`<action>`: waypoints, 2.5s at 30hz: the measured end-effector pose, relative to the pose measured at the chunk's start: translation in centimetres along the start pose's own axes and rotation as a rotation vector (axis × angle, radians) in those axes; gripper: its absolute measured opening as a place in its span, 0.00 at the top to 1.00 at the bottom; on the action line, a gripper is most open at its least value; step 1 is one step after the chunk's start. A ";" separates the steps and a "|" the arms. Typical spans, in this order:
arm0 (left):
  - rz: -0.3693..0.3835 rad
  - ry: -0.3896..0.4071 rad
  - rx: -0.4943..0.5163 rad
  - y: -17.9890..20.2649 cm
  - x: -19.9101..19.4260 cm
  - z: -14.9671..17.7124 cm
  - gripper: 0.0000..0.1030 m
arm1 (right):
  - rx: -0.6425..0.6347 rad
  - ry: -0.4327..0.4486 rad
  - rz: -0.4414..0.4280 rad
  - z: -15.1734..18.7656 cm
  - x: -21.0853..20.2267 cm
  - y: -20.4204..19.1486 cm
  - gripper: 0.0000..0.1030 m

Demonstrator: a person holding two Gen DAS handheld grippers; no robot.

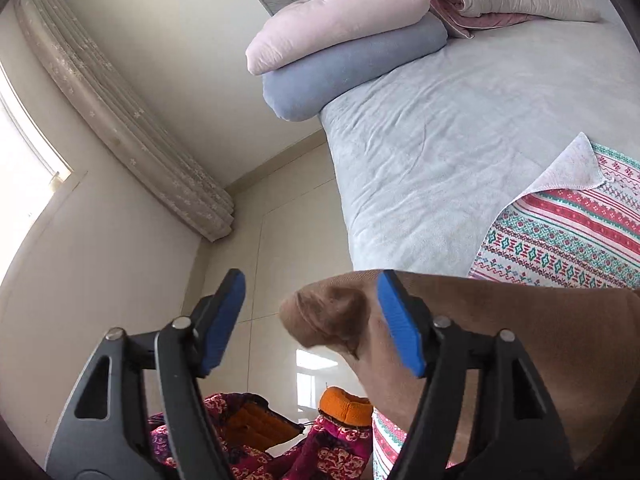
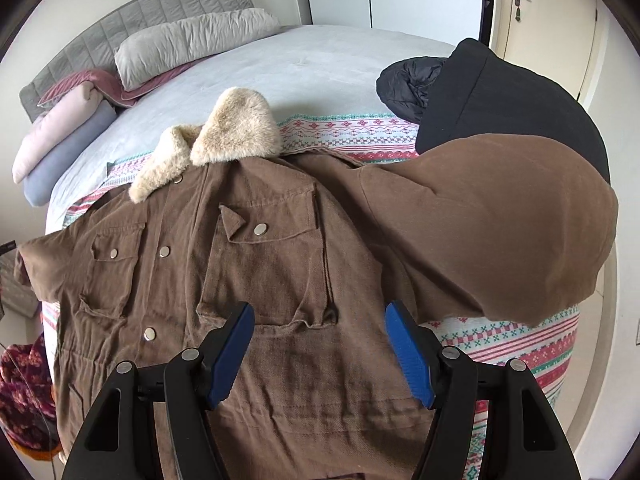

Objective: Fold large clothes

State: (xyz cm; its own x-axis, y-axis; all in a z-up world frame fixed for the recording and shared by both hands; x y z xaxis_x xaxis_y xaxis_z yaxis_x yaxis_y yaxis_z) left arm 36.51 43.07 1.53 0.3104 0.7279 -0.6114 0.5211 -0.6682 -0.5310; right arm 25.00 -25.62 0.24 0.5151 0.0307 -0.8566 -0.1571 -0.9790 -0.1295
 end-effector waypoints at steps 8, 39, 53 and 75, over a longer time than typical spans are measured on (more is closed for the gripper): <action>0.336 -0.060 -0.045 0.9 -4.7 4.0 0.19 | 0.101 0.016 0.018 0.9 -3.0 5.4 0.33; 1.142 -0.136 0.199 27.3 -32.7 17.5 0.15 | 0.424 0.197 0.107 -5.0 0.2 38.1 0.22; 1.191 -0.102 0.215 36.0 -35.8 16.2 0.16 | 0.517 0.289 -0.003 -8.6 1.2 37.7 0.92; 1.246 0.104 0.481 50.4 -45.6 17.8 0.34 | 0.202 0.426 0.412 -16.4 -12.1 29.3 0.93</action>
State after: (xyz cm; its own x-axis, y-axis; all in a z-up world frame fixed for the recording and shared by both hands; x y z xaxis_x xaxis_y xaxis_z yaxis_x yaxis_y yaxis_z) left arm 34.47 -26.50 -7.81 0.4404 -0.4078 -0.7999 -0.4745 -0.8620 0.1782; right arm 27.98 -58.04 15.05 0.6624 -0.4653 -0.5871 -0.5492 -0.8346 0.0418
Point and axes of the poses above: each gripper's, at about its wrist camera, not at the fingertips, and x roughly the way its jaws point, y to its right, z to its underside, the point moved 3 cm from there along x, roughly the way its jaws point, and after that the axes turned 4 degrees about x, right-handed, at the moved point
